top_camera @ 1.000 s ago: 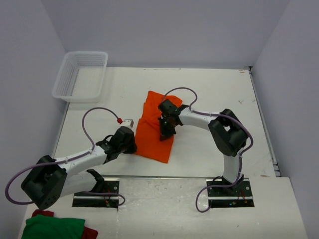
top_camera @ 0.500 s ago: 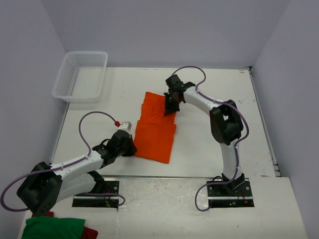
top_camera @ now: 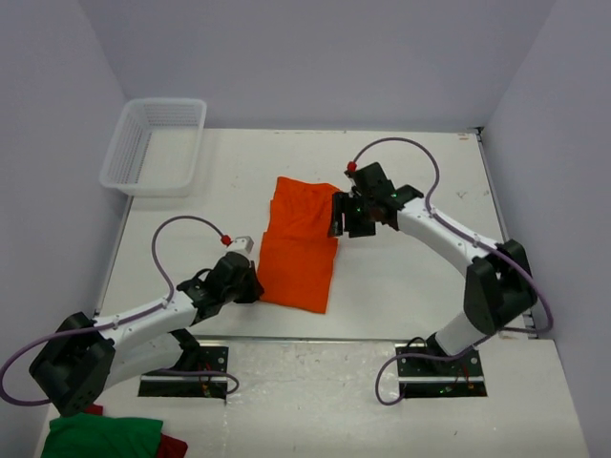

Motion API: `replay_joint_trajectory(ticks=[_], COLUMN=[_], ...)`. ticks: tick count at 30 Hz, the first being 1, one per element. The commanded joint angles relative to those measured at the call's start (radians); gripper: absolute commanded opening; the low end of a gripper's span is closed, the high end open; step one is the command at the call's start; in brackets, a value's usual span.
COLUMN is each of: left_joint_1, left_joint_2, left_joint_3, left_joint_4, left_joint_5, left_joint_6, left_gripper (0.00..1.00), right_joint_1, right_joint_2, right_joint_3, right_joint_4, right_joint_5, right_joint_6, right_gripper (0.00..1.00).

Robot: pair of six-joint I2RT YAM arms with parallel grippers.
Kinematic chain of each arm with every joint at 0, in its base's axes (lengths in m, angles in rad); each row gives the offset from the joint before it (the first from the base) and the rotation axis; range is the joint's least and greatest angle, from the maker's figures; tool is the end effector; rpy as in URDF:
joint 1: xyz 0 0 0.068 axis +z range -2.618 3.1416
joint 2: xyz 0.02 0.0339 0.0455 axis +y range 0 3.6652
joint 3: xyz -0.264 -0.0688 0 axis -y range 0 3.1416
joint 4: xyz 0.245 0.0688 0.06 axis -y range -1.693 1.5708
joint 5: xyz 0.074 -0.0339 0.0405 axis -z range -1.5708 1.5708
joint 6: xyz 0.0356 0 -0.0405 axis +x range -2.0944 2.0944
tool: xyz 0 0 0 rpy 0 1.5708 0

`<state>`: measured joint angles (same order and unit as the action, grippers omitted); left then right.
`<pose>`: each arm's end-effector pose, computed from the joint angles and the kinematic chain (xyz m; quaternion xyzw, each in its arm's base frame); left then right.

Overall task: Fold and stack the t-shirts
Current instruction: Grab one side of the 2/3 rectangular tshirt with both arms

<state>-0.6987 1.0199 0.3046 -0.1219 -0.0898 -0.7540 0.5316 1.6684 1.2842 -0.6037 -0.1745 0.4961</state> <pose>0.1394 -0.1129 0.1418 -0.0419 0.9317 -0.2066 0.2957 0.3032 0.1855 0.2490 -0.0420 0.9536 0.2134 0.2083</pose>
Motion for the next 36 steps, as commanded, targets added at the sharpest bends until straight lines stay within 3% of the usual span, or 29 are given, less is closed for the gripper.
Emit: replay_joint_trajectory(ticks=[1, 5, 9, 13, 21, 36], left_joint_1=[-0.022, -0.047, -0.070, -0.096, -0.131, -0.151], left_joint_2=[0.022, 0.074, 0.086, 0.082, 0.082, 0.086], left_joint_3=[-0.012, 0.005, 0.021, 0.021, 0.025, 0.045], left_joint_4=[0.017, 0.042, 0.042, 0.042, 0.031, 0.015], left_joint_5=[0.002, 0.013, -0.002, -0.014, -0.033, -0.047], left_joint_6=[-0.034, -0.051, -0.070, -0.097, -0.119, -0.122], left_gripper=[0.00, 0.00, 0.00, 0.00, 0.00, 0.00], right_joint_1=[0.004, 0.007, 0.015, 0.016, 0.050, 0.180], right_joint_2=[-0.154, -0.298, -0.418, -0.452, -0.440, -0.401], right_joint_3=[-0.170, -0.421, -0.614, -0.772, -0.859, -0.977], right_joint_4=[0.128, 0.231, 0.371, 0.488, 0.597, 0.756], right_joint_5=[-0.019, -0.167, -0.209, -0.249, -0.246, -0.166], right_joint_6=[0.013, 0.058, 0.122, 0.205, 0.298, 0.446], right_gripper=[0.68, 0.72, 0.74, 0.69, 0.48, 0.45])
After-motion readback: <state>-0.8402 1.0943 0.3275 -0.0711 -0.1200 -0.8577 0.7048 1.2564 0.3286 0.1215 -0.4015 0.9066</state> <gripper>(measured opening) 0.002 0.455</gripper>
